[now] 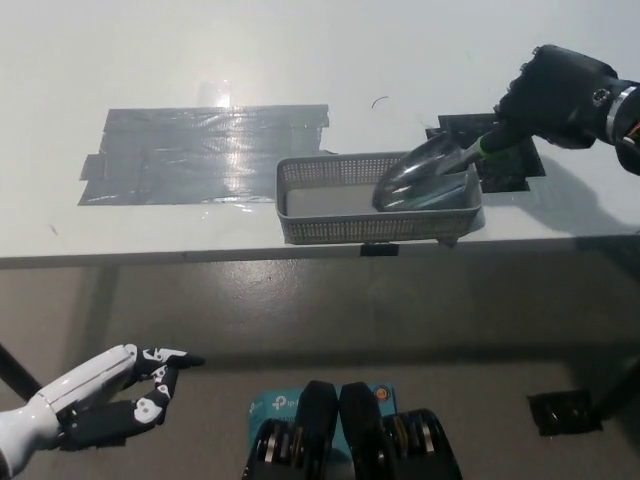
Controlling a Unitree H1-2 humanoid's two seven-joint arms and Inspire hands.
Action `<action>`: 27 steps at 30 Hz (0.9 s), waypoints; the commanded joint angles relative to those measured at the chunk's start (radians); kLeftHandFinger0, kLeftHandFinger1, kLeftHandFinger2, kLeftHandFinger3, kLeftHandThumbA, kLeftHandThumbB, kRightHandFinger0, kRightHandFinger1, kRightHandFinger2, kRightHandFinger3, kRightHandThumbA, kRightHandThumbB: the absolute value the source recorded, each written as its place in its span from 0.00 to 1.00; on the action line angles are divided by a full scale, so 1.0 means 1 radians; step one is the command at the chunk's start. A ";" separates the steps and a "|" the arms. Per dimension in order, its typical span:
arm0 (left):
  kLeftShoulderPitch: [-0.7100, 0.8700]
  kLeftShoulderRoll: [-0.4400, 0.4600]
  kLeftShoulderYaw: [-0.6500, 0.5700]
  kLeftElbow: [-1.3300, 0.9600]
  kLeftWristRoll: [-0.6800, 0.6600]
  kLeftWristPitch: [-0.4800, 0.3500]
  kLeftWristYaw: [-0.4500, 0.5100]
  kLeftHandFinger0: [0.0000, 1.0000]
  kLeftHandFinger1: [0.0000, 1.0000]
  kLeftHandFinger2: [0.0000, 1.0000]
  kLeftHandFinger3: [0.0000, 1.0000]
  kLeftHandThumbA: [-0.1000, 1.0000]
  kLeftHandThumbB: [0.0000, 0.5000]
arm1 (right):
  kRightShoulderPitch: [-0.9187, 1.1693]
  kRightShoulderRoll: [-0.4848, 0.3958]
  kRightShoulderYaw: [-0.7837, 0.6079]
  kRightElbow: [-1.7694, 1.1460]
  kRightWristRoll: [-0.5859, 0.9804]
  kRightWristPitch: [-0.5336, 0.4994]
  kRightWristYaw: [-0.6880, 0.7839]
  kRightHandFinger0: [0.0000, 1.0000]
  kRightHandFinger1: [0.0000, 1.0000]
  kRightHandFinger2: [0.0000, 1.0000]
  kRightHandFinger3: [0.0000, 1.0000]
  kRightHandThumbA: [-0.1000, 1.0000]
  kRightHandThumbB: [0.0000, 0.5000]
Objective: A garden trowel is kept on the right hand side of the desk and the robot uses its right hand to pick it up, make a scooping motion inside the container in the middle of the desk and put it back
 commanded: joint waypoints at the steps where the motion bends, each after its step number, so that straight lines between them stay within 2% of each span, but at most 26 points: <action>1: -0.026 0.035 0.010 -0.027 -0.009 0.021 -0.015 1.00 0.96 0.89 1.00 1.00 0.70 | -0.043 -0.002 -0.014 -0.044 -0.044 0.041 -0.004 0.00 0.00 0.30 0.30 0.09 0.00; 2: -0.030 0.035 0.009 -0.024 -0.012 0.021 -0.018 1.00 0.96 0.89 1.00 1.00 0.71 | -0.031 0.003 -0.012 -0.040 -0.043 0.045 -0.002 0.00 0.00 0.28 0.22 0.09 0.01; 4: -0.030 0.034 0.009 -0.024 -0.012 0.021 -0.018 1.00 0.96 0.89 1.00 1.00 0.72 | -0.012 0.013 -0.016 -0.042 -0.037 0.049 -0.007 0.00 0.00 0.29 0.19 0.06 0.00; 8: -0.040 0.036 0.007 -0.014 -0.012 0.015 -0.023 1.00 0.96 0.89 1.00 1.00 0.72 | 0.035 0.043 -0.021 -0.056 -0.033 0.084 0.002 0.00 0.02 0.33 0.16 0.08 0.00; 9: -0.040 0.037 0.007 -0.015 -0.013 0.016 -0.023 1.00 0.96 0.90 1.00 1.00 0.71 | 0.040 0.047 -0.020 -0.055 -0.036 0.088 0.006 0.00 0.04 0.36 0.22 0.11 0.00; 10: -0.042 0.036 0.005 -0.019 -0.017 0.021 -0.023 1.00 0.94 0.89 1.00 1.00 0.72 | 0.070 0.077 -0.013 -0.044 -0.039 0.112 0.007 0.00 0.04 0.38 0.21 0.19 0.00; 11: -0.042 0.036 0.004 -0.018 -0.016 0.021 -0.023 1.00 0.94 0.90 1.00 1.00 0.74 | 0.085 0.094 -0.011 -0.038 -0.039 0.129 0.016 0.00 0.04 0.38 0.15 0.15 0.00; 12: -0.040 0.032 0.000 -0.016 -0.015 0.020 -0.025 1.00 0.93 0.90 1.00 1.00 0.75 | 0.103 0.101 -0.013 -0.049 -0.039 0.149 0.038 0.00 0.05 0.40 0.13 0.25 0.00; 13: -0.040 0.032 0.000 -0.017 -0.015 0.020 -0.025 1.00 0.93 0.91 1.00 1.00 0.73 | 0.112 0.112 -0.014 -0.048 -0.037 0.160 0.049 0.00 0.07 0.42 0.15 0.26 0.00; 15: -0.038 0.031 0.000 -0.014 -0.009 0.015 -0.024 1.00 0.95 0.90 1.00 1.00 0.72 | 0.134 0.135 -0.015 -0.037 -0.027 0.170 0.036 0.00 0.06 0.39 0.21 0.08 0.00; 16: -0.037 0.032 0.000 -0.012 -0.009 0.012 -0.024 1.00 0.96 0.90 1.00 1.00 0.72 | 0.140 0.143 -0.016 -0.031 -0.024 0.173 0.028 0.00 0.05 0.37 0.23 0.05 0.00; 17: -0.038 0.032 -0.002 -0.008 -0.008 0.007 -0.025 1.00 0.96 0.90 1.00 1.00 0.72 | 0.147 0.155 -0.016 -0.031 -0.022 0.185 0.037 0.00 0.04 0.37 0.33 0.01 0.00; 18: -0.036 0.034 -0.001 -0.009 -0.008 0.004 -0.026 1.00 0.96 0.90 1.00 1.00 0.72 | 0.152 0.169 -0.019 -0.030 -0.015 0.200 0.049 0.00 0.03 0.36 0.32 0.00 0.00; 19: -0.037 0.035 -0.003 -0.008 -0.007 0.007 -0.027 1.00 0.96 0.89 1.00 1.00 0.73 | 0.156 0.180 -0.018 -0.020 -0.012 0.203 0.031 0.00 0.04 0.37 0.39 0.01 0.00; 20: -0.038 0.036 -0.005 -0.010 -0.004 0.009 -0.027 1.00 0.97 0.88 1.00 1.00 0.73 | 0.158 0.194 -0.014 -0.009 -0.012 0.209 0.019 0.00 0.03 0.37 0.35 0.00 0.00; 21: -0.037 0.033 -0.007 -0.011 -0.004 0.014 -0.025 1.00 0.97 0.88 1.00 1.00 0.73 | 0.157 0.200 -0.011 0.000 -0.012 0.213 0.019 0.00 0.05 0.39 0.42 0.00 0.00; 23: -0.037 0.031 -0.009 -0.011 -0.004 0.015 -0.024 1.00 0.97 0.88 1.00 1.00 0.74 | 0.156 0.217 -0.012 0.015 -0.006 0.236 0.031 0.00 0.06 0.41 0.45 0.01 0.00; 24: -0.036 0.030 -0.011 -0.010 -0.003 0.016 -0.023 1.00 0.97 0.88 1.00 1.00 0.75 | 0.159 0.224 -0.013 0.023 0.000 0.241 0.028 0.00 0.06 0.41 0.43 0.00 0.00; 26: -0.035 0.027 -0.012 -0.003 -0.008 0.011 -0.025 1.00 0.95 0.87 1.00 1.00 0.74 | 0.166 0.260 -0.038 0.065 0.030 0.280 0.004 0.00 0.05 0.39 0.27 0.00 0.00; 27: -0.033 0.026 -0.015 -0.004 -0.006 0.012 -0.025 1.00 0.95 0.87 1.00 1.00 0.74 | 0.171 0.267 -0.047 0.077 0.038 0.287 0.000 0.00 0.05 0.38 0.25 0.00 0.00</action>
